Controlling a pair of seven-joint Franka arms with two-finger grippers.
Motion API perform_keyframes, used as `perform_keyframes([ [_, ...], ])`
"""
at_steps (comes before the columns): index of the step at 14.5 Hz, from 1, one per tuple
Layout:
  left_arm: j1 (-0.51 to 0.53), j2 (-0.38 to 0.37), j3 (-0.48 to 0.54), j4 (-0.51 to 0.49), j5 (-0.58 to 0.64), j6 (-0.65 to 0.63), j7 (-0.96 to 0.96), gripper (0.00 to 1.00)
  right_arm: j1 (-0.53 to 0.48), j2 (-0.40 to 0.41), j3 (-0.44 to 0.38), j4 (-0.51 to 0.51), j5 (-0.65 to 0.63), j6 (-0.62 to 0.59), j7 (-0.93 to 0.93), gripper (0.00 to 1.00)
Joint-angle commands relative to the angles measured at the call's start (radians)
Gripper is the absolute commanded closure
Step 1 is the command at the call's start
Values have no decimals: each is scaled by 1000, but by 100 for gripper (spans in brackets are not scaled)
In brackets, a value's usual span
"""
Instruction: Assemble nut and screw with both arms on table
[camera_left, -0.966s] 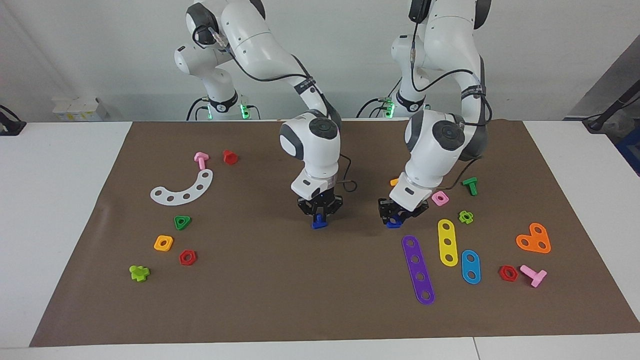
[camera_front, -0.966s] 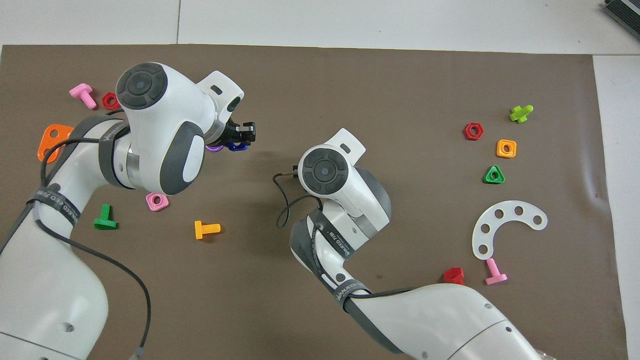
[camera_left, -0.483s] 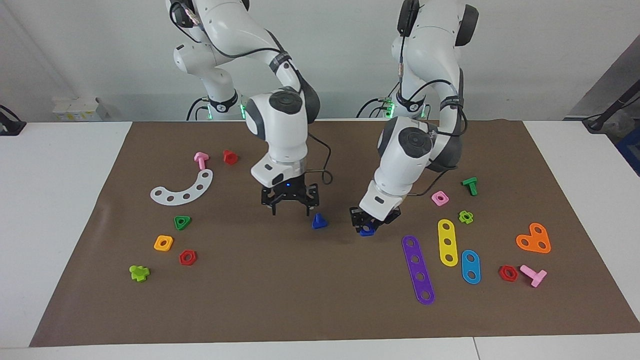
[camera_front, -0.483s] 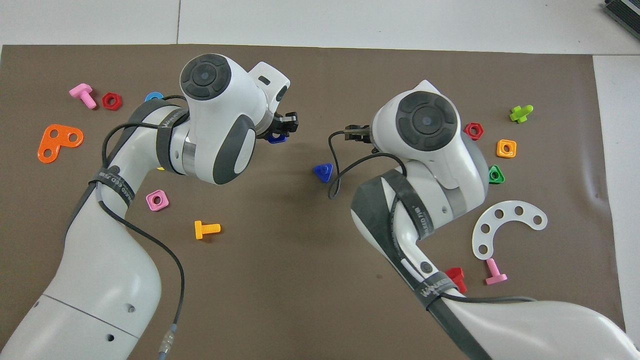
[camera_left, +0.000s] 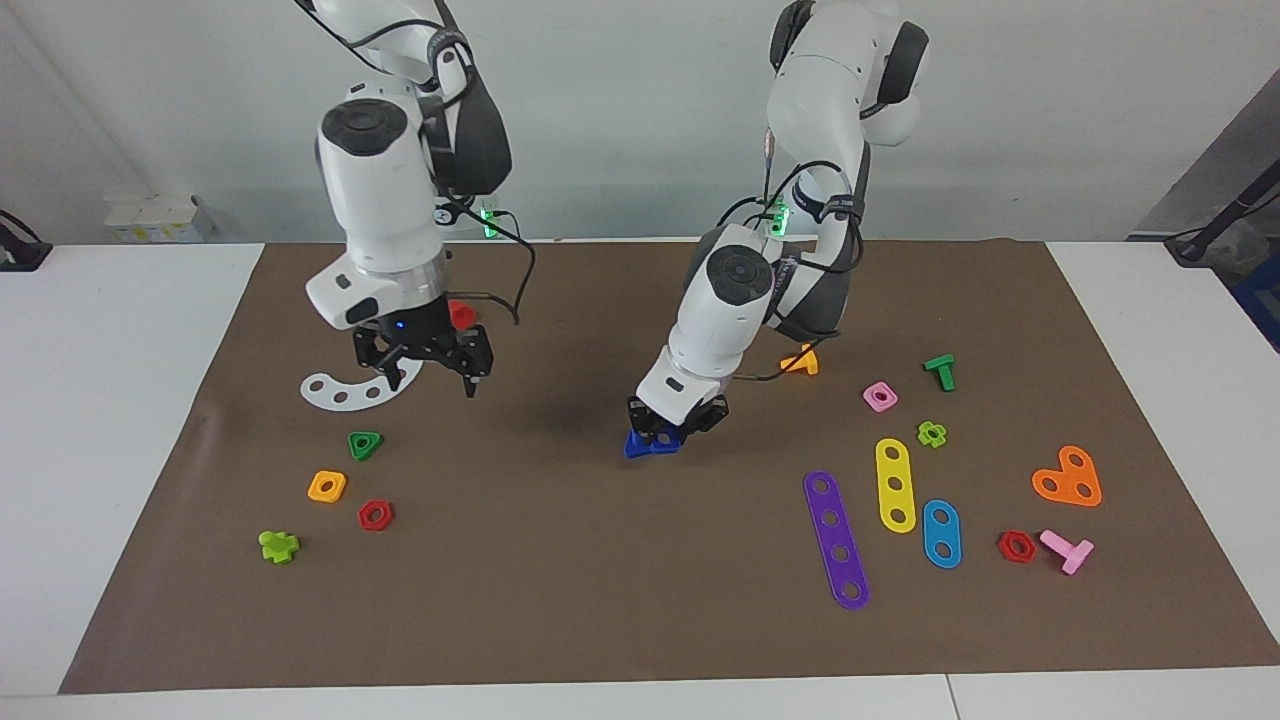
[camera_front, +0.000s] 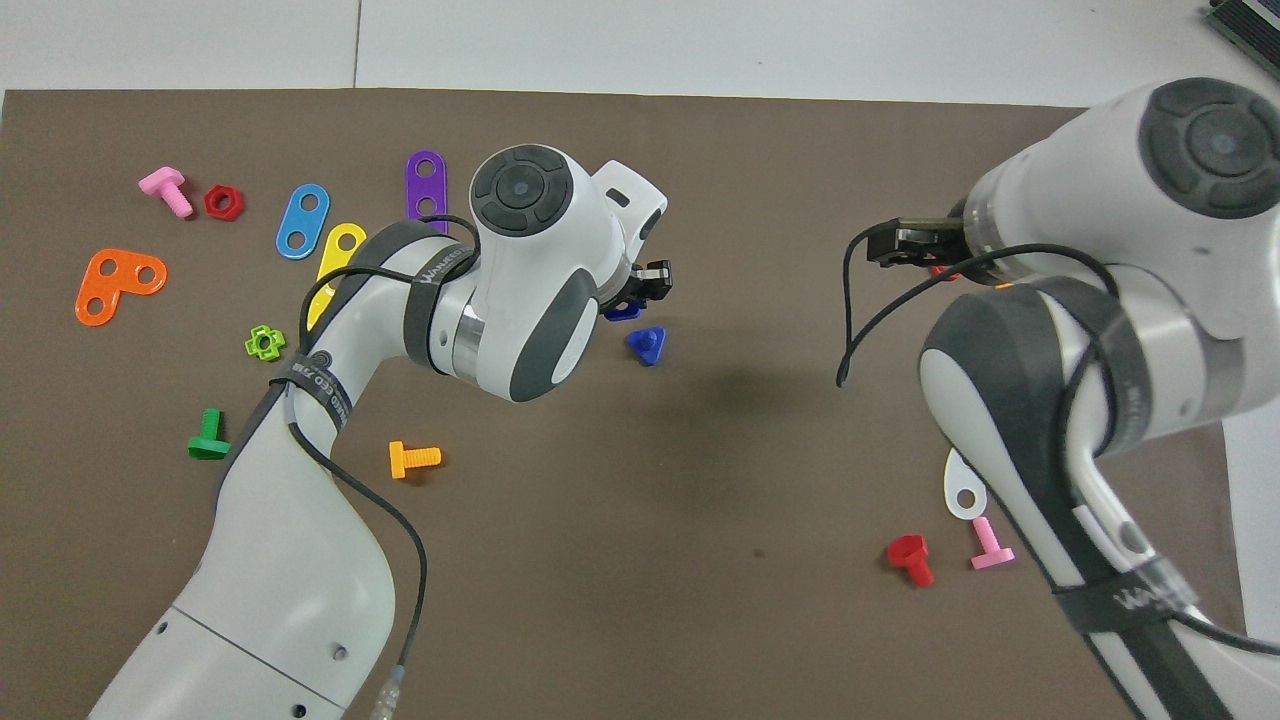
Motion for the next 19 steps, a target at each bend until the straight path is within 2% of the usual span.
perform_keyframes([
  [1,-32,16,19,10,-28,-21,-24,100,-78,-78,13,-28,31,-116,-71,0],
  [4,-41,23,19,-9,-28,-16,-29,100,-171,-140,12,-57,31,-224,-159,0],
  [7,-62,50,21,-10,-28,-15,-42,100,-242,-180,9,-53,31,-262,-249,0],
  [9,-62,53,19,-12,-28,-10,-62,100,-244,-204,4,-27,27,-258,-246,0],
  [12,-64,55,19,-13,-28,-9,-76,100,-241,-201,4,57,5,-330,-244,0],
  [16,-73,50,21,-55,-24,42,-84,99,-230,-206,7,44,-8,-319,-235,0],
  [17,-73,50,21,-55,-19,46,-82,84,-231,-206,10,41,-10,-319,-233,0],
  [19,-70,50,22,-53,-11,48,-81,42,-233,-200,9,54,-10,-340,-238,0],
])
